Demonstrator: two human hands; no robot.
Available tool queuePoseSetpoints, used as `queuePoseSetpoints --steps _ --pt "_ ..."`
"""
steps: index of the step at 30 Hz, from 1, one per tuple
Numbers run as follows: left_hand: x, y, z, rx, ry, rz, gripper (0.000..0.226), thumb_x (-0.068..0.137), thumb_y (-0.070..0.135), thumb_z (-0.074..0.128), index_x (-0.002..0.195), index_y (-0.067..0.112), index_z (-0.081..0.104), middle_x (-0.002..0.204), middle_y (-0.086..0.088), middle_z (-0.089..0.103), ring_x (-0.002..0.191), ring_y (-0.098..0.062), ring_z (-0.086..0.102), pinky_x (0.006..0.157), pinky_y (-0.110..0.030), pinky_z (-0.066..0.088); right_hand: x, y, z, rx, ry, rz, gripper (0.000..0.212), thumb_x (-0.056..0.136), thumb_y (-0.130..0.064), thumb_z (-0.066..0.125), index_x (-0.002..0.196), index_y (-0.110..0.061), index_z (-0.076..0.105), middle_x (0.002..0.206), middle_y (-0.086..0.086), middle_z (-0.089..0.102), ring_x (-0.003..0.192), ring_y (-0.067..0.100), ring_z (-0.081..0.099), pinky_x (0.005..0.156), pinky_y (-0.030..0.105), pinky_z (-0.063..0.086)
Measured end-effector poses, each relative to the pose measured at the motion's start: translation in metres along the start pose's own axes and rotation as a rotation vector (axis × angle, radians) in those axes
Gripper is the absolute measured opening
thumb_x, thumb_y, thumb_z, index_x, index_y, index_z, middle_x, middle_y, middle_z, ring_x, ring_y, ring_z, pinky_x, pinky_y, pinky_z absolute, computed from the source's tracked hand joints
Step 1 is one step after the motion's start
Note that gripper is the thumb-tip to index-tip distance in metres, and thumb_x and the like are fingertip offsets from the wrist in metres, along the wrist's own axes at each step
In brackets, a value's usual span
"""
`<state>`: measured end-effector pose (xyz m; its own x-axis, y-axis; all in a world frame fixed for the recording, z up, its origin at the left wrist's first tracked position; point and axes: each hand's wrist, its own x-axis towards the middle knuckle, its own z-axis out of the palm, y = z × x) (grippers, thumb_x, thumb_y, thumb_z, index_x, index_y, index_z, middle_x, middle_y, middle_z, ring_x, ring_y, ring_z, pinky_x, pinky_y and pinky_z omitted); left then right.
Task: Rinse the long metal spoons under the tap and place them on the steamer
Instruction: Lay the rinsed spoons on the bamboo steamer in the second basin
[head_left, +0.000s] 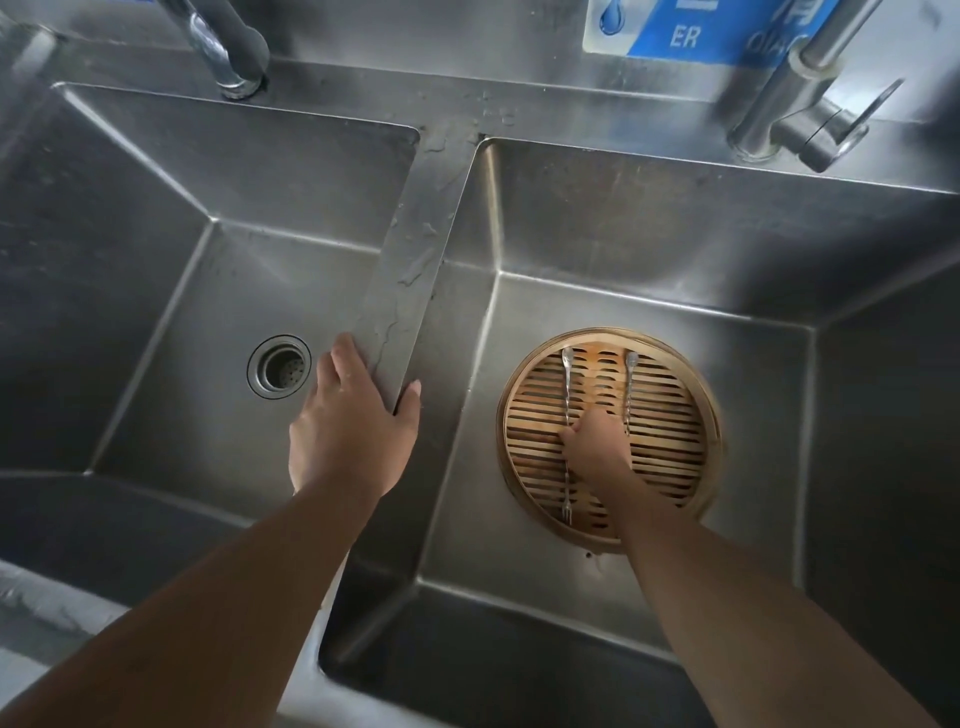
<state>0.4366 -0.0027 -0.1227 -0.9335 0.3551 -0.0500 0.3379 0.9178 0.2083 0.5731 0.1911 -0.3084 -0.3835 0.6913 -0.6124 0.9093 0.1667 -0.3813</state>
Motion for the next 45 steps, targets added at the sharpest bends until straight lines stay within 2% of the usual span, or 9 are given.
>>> queuePoseSetpoints --steps 9,20,25,30,38,45 --pt "0.0 0.001 -0.001 0.005 -0.009 0.008 0.071 0.086 0.055 0.057 0.135 0.013 0.029 0.125 -0.009 0.053 0.104 -0.037 0.061 0.074 -0.046 0.05 0.001 0.002 0.005 0.023 0.028 -0.004 0.018 0.097 -0.025 0.061 0.092 -0.008 0.065 0.082 0.009 0.072 0.073 0.021 0.071 0.07 0.037 0.063" --pt "0.0 0.002 -0.004 -0.006 -0.012 0.006 0.071 0.086 0.053 0.058 0.135 0.012 0.029 0.127 -0.011 0.054 0.105 -0.038 0.061 0.075 -0.048 0.051 0.002 0.005 0.01 0.095 0.038 0.029 0.018 0.097 -0.025 0.06 0.092 -0.01 0.069 0.081 0.006 0.071 0.073 0.017 0.07 0.066 0.031 0.061" --pt "0.0 0.002 -0.004 -0.008 -0.014 0.011 0.067 0.086 0.053 0.06 0.131 0.012 0.031 0.123 -0.01 0.055 0.1 -0.039 0.062 0.074 -0.048 0.051 0.001 0.004 0.01 0.107 0.042 0.041 0.016 0.097 -0.024 0.061 0.091 -0.01 0.067 0.08 0.005 0.07 0.072 0.016 0.068 0.055 0.023 0.05" --pt "0.0 0.003 -0.006 -0.016 -0.015 0.01 0.065 0.085 0.052 0.06 0.129 0.013 0.032 0.12 -0.01 0.055 0.099 -0.038 0.062 0.073 -0.048 0.052 0.001 0.005 0.012 0.115 0.055 0.041 0.016 0.096 -0.023 0.061 0.089 -0.011 0.066 0.076 0.004 0.068 0.068 0.014 0.065 0.05 0.022 0.045" --pt "0.0 0.004 -0.007 -0.013 -0.019 0.019 0.064 0.086 0.053 0.06 0.128 0.013 0.033 0.118 -0.009 0.055 0.099 -0.037 0.062 0.075 -0.049 0.053 0.001 0.007 0.013 0.086 0.081 0.026 0.02 0.095 -0.025 0.062 0.081 -0.012 0.067 0.073 0.003 0.069 0.067 0.015 0.065 0.062 0.03 0.058" --pt "0.001 0.002 -0.005 -0.014 -0.011 0.028 0.067 0.086 0.054 0.059 0.131 0.014 0.03 0.121 -0.009 0.055 0.102 -0.037 0.061 0.075 -0.048 0.053 -0.001 0.006 0.012 0.065 0.083 0.008 0.02 0.095 -0.026 0.062 0.08 -0.013 0.066 0.073 0.003 0.069 0.067 0.015 0.065 0.058 0.028 0.052"
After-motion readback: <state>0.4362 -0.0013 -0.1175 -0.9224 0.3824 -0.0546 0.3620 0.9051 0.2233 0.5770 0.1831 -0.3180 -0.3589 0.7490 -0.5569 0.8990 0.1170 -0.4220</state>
